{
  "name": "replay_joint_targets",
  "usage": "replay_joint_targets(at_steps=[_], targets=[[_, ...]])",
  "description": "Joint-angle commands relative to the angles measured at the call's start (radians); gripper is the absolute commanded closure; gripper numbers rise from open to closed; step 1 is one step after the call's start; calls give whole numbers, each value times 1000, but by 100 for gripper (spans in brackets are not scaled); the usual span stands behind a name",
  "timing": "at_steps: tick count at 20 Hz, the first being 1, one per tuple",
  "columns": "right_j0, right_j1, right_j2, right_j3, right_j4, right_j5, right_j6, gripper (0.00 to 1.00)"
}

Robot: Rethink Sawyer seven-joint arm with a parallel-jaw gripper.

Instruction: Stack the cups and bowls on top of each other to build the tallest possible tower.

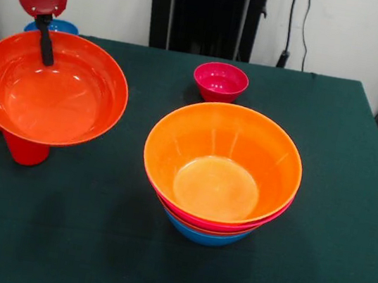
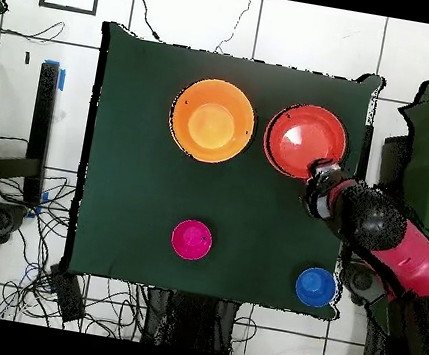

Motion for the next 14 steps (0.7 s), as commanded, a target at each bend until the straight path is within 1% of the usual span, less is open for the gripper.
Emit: replay_joint_targets(at_steps=[1,8,14], targets=[[35,-32,16,81,50,75,61,100],[72,-100,15,109,113,110,85,100],[107,-121,24,146,171,68,120,100]])
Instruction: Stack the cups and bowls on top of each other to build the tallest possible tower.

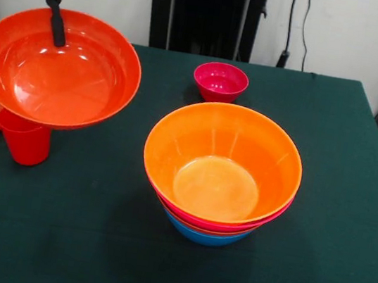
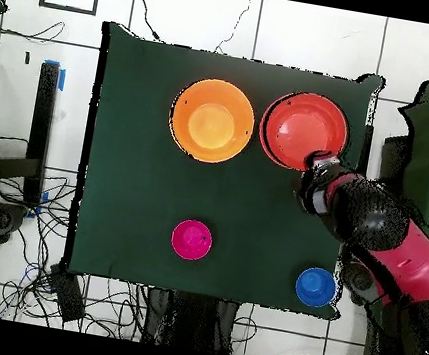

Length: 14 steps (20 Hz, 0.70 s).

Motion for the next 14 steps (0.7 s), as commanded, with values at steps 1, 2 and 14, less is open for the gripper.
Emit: replay_joint_targets(at_steps=[1,2,14], targets=[[78,-37,26,105,74,50,126,100],[85,-41,27,114,86,38,133,100],[172,-39,20,164,210,-51,178,100]])
